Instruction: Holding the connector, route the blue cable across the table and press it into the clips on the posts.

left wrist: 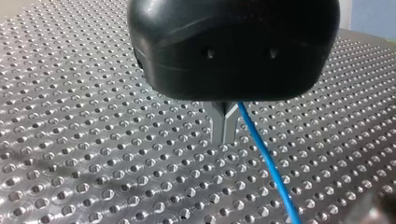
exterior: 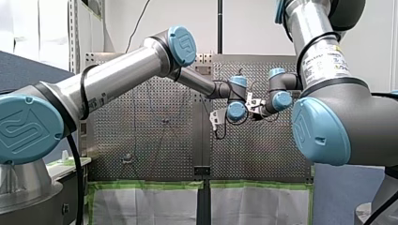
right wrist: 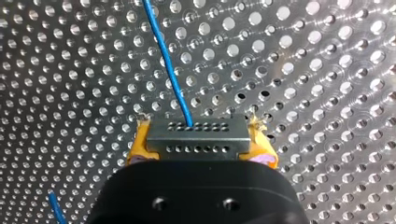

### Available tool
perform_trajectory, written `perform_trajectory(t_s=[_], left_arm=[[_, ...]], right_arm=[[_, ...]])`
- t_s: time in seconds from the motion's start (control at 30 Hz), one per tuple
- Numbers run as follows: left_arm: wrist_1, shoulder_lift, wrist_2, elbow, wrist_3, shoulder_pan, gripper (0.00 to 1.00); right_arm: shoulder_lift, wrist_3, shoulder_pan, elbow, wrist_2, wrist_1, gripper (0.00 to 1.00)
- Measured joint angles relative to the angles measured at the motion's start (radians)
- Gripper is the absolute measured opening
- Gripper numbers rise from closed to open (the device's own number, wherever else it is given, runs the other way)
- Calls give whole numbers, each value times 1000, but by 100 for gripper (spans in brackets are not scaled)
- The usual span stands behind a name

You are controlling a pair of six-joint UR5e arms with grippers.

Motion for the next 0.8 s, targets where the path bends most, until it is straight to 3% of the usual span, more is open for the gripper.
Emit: perform_trajectory(t_s=[0.27, 0.4, 0.53, 0.8], left_arm=[[-67, 16, -4, 8, -6, -6, 0], [-97, 43, -27, 0, -9, -11, 0], [-90, 80, -48, -29, -7, -15, 0], [-35, 164, -47, -110, 20, -19, 0]], right_arm=[[-47, 1, 0, -9, 0, 42, 0], [-85, 5, 1, -9, -1, 58, 0], [-131, 7, 5, -10, -1, 84, 0], [-216, 12, 11, -11, -1, 135, 0]])
